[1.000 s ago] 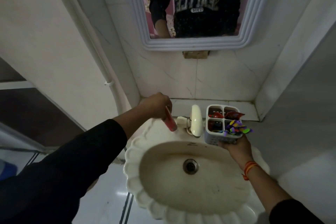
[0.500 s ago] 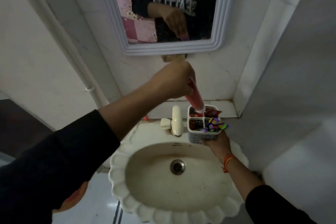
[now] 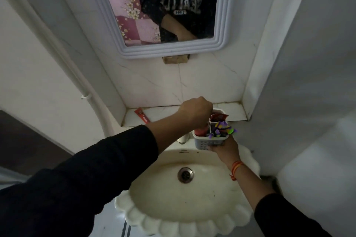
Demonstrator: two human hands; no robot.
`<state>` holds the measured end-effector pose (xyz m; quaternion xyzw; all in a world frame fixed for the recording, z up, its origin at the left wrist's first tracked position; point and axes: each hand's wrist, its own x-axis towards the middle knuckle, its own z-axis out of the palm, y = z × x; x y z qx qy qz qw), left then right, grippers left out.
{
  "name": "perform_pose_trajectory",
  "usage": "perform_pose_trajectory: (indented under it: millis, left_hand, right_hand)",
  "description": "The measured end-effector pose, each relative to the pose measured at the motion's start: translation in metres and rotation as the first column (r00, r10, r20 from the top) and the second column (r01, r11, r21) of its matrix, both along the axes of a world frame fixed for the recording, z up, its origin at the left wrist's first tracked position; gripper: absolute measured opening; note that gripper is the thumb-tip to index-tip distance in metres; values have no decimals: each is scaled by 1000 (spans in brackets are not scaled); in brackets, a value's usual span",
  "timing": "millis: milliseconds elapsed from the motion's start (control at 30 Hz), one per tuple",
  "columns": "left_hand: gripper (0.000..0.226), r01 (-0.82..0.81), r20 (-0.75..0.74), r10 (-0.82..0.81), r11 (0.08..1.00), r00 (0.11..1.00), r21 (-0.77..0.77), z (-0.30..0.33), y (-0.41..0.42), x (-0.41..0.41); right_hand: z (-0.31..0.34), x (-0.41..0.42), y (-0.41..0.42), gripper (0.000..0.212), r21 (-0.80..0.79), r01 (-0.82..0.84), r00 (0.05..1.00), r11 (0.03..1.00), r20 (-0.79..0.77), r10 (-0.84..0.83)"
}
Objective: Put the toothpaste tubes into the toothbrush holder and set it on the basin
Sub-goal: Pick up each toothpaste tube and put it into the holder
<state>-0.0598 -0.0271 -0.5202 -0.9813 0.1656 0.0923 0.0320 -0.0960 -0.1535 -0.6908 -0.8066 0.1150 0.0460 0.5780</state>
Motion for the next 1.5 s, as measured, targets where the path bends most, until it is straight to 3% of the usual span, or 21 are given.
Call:
perform_pose_trajectory:
  millis: [233,333,433,500,600,700,867,967,1133,1200,1333,1500]
  left_hand:
    - [28,-4,-51,3,1000,999,-26,-5,0,2]
    - [30,-23,-143,14,998,990,-66,-4,5,3]
    - [34,-120,-260,49,956,964,-266,8,31,22]
    - [30,-200,-228,112,888,967,-413,16,54,34]
    - [23,-339,-168,295,802,941,-492,4,90,46]
    - [17,-519,-217,473,741,854,-425,-33,127,58]
    - [17,-671,-183,646,708,741,-219,-89,175,64]
    - [42,-761,-190,738,611,647,-217,-116,194,67]
    - [61,-798,-214,777,527,592,-291,-149,206,77]
    - [53,-798,-247,773,495,585,-343,-155,208,81]
    - [41,-825,-392,740,397,547,-403,-157,207,80]
    - [28,-725,-332,701,383,632,-572,-136,204,75]
  right_hand:
    - [4,-2,-1,62,-1,-24,1000,1000,19,24]
    - [4,-1,0,64,2,-25,1000,1000,13,25]
    - [0,0,-1,63,16,-23,1000,1000,12,22]
    - [-3,1,-1,64,21,-16,1000,1000,5,16]
    - [-7,2,-1,64,27,-6,1000,1000,3,6]
    - [-8,4,0,63,55,-4,1000,998,12,3]
    - [-23,6,-2,64,151,-12,1000,989,27,8]
    - [-34,7,-6,62,215,-28,999,976,30,22]
    - [-33,10,-8,64,158,-44,998,987,59,35]
    - [-30,12,-8,52,113,-62,996,992,69,55]
    - [-31,16,-10,50,79,-64,997,995,53,59]
    - [-21,15,-7,53,150,-72,996,986,58,64]
